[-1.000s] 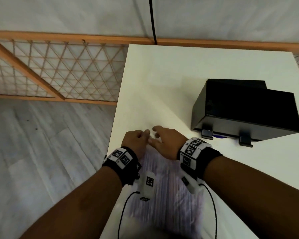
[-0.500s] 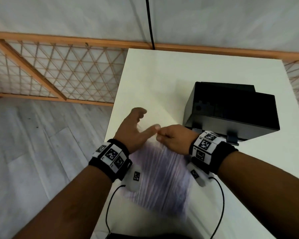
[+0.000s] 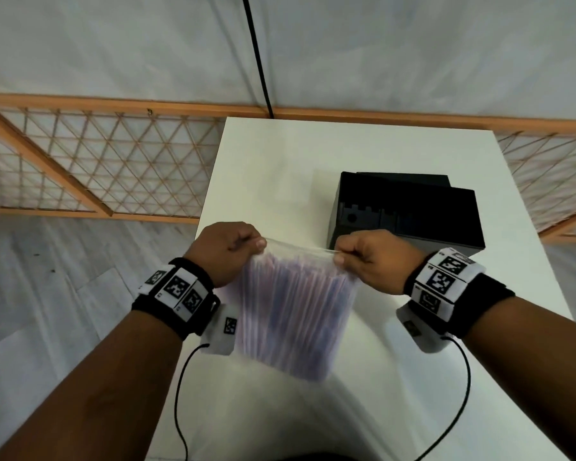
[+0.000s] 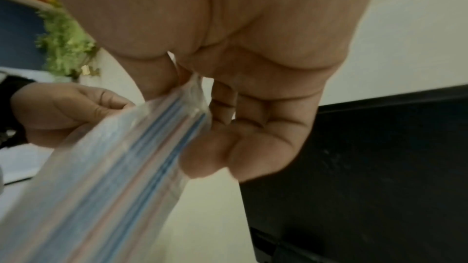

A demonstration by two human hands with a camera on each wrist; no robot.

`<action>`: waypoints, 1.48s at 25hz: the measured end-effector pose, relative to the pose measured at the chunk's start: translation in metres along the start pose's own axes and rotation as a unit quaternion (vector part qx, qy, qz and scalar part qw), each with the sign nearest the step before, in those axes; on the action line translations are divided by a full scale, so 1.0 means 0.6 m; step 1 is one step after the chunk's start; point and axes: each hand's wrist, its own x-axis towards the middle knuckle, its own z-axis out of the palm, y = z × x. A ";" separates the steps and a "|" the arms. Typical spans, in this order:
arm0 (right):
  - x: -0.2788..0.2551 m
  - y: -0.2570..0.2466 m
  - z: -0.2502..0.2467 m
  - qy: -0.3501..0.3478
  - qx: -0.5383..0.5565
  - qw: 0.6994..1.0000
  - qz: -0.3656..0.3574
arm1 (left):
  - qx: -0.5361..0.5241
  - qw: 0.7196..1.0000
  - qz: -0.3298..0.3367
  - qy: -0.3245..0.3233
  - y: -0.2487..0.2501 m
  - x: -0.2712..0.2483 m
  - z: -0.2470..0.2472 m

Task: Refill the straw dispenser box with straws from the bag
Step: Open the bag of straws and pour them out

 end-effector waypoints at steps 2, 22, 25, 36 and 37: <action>-0.013 0.008 -0.009 0.019 0.084 0.994 0.069 | 0.014 1.000 0.001 0.025 0.006 0.004 -0.009; 0.046 -0.078 -0.036 0.001 0.264 0.939 0.220 | 0.000 0.989 0.003 0.148 0.054 -0.010 -0.005; 0.060 -0.095 -0.037 0.075 0.231 0.951 0.193 | -0.015 0.988 0.008 0.151 0.076 -0.013 -0.015; 0.101 -0.130 -0.008 0.102 0.433 0.871 0.210 | -0.580 0.656 -0.435 0.210 0.047 -0.014 0.076; 0.104 -0.135 -0.012 0.097 0.424 0.878 0.198 | -0.614 0.620 -0.451 0.187 0.040 -0.019 0.082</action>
